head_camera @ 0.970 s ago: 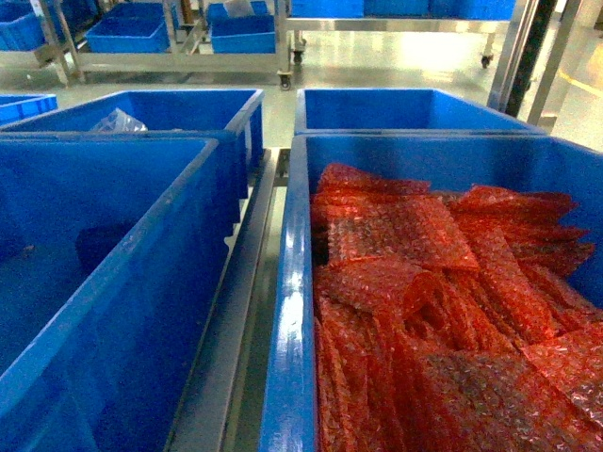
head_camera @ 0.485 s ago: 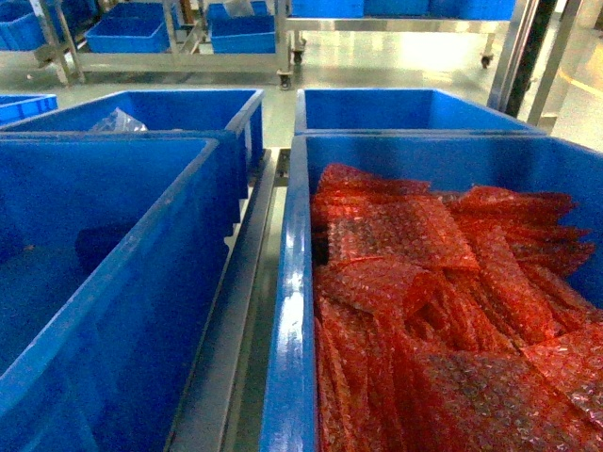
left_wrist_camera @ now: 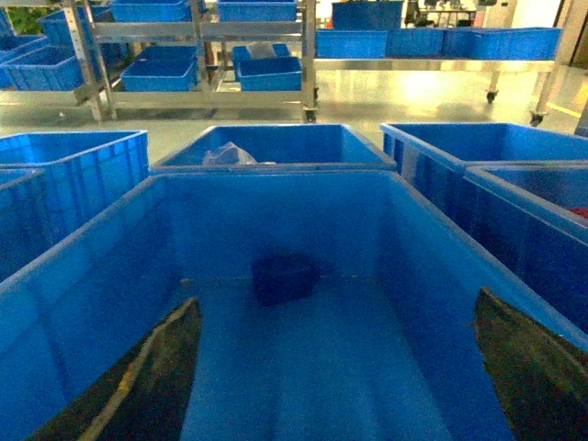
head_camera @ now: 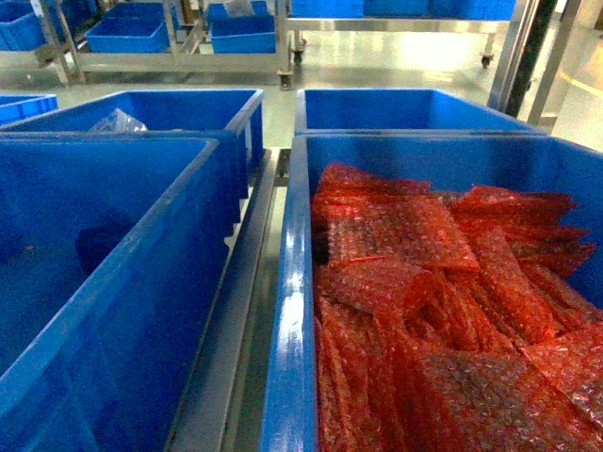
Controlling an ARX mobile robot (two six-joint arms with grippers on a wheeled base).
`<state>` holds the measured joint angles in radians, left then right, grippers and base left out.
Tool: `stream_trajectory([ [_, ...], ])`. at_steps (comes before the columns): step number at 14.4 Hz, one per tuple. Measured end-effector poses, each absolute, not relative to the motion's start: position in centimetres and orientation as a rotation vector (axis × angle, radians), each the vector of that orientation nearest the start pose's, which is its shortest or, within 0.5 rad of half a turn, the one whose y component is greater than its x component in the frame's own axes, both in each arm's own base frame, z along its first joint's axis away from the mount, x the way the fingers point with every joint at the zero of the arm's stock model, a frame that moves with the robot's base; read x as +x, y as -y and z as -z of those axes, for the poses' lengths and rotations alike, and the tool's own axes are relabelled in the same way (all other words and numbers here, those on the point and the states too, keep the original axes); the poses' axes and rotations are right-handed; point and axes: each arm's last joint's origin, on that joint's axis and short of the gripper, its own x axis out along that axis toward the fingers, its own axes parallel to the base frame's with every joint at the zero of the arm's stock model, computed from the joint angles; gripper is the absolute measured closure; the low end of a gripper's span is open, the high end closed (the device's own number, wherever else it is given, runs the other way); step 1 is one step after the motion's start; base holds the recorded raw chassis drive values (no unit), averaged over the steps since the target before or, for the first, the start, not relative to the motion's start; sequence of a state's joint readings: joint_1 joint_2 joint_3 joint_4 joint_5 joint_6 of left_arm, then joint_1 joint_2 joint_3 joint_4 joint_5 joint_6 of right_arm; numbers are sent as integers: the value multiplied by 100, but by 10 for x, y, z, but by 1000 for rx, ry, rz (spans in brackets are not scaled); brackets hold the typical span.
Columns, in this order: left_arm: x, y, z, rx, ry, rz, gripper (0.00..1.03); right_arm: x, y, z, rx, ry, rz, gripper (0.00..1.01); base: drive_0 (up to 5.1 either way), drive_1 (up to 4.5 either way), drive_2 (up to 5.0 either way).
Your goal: Pick blue part to blue bin on bottom shelf
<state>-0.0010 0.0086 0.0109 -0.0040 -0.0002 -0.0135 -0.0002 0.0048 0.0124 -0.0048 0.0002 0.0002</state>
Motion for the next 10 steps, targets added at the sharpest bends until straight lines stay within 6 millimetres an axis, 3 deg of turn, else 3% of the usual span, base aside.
stream_trajectory([
  [1, 98, 0, -166, -12, -2, 0, 3, 97, 0, -167, 0, 3, 0, 3, 0, 0, 0],
  [10, 98, 0, -166, -11, -2, 1, 5, 97, 0, -167, 0, 3, 0, 3, 0, 0, 0],
])
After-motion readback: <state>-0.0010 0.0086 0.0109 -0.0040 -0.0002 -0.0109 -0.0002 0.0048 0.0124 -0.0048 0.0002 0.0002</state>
